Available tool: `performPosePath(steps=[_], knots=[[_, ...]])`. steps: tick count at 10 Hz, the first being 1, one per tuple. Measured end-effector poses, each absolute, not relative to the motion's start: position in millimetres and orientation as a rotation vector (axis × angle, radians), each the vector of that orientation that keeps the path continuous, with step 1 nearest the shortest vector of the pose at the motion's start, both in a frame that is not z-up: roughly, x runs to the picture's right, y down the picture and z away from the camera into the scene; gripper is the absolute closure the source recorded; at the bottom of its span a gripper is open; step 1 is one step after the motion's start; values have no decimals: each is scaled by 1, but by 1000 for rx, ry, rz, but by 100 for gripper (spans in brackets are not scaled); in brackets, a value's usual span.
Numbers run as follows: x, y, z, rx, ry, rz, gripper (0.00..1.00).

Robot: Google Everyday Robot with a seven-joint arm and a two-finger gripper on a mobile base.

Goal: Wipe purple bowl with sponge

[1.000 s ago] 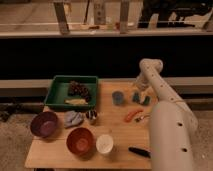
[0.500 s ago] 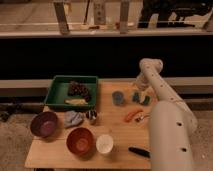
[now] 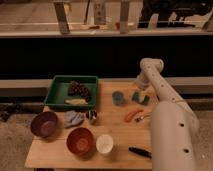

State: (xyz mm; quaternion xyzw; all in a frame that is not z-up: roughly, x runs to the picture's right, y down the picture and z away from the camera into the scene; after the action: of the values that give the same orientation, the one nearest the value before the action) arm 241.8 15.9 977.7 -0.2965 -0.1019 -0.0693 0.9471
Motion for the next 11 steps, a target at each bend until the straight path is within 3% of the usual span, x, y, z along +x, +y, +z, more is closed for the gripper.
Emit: performPosePath(steps=[11], knots=[[252, 26, 972, -627, -76, 105, 20]])
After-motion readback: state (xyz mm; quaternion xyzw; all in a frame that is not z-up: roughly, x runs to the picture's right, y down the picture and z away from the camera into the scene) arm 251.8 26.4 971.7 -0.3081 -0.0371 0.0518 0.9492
